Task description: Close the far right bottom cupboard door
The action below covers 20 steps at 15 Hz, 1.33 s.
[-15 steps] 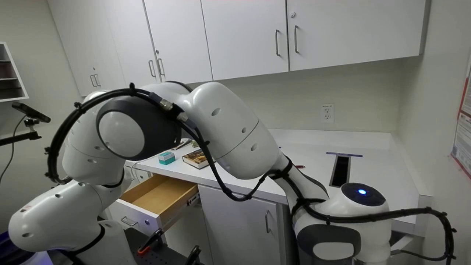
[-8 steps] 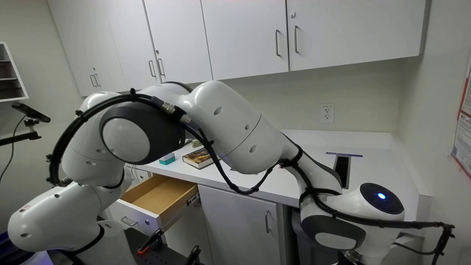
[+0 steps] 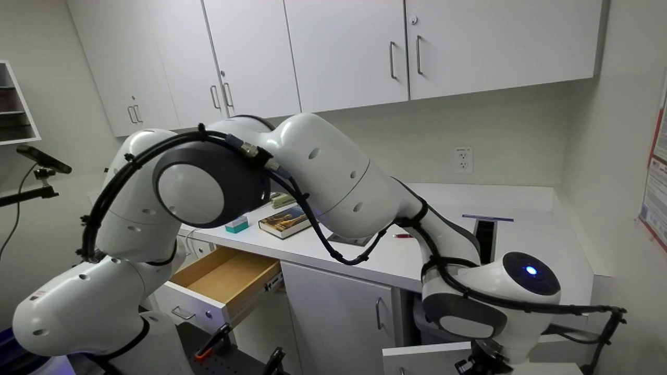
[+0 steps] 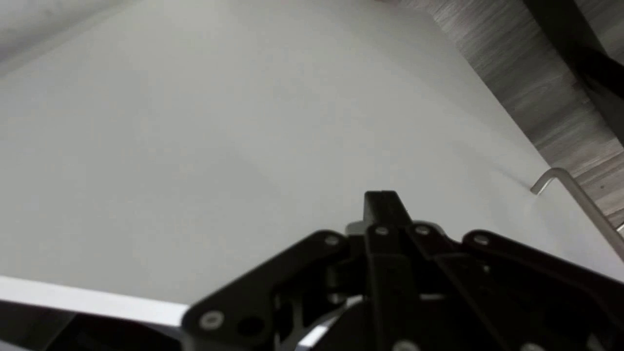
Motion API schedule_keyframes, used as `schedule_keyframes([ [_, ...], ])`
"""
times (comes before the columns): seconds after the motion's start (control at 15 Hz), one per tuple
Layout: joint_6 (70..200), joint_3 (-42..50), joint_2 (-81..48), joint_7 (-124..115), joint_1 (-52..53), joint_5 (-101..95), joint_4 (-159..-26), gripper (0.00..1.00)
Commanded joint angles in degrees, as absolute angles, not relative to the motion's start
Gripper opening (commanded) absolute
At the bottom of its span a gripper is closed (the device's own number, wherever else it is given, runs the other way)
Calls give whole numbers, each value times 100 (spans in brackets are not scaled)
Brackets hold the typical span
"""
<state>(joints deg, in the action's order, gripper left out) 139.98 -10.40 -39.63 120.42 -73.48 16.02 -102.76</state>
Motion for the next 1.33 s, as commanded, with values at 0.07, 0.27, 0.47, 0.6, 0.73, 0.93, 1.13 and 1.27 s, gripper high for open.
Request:
schedule_keyframes([
  [0.07,13961,-860,-3966,12125,-7199,1752,-10244,0],
  [0.27,14117,-1454,-4275,12511,-7494,2806,-10164,0],
  [0.47,14200,-1858,-4452,13009,-7669,3853,-10161,0],
  [0.6,14239,-2029,-4508,13555,-7717,4583,-10173,0],
  [0.73,14183,-2092,-4544,14155,-7666,5294,-10168,0],
  [0.93,13925,-2042,-4464,15108,-7514,6380,-10220,0],
  [1.13,14148,-2788,-4621,15005,-7960,6030,-10082,0],
  [1.27,14274,-3115,-4666,14926,-8222,5647,-10157,0],
])
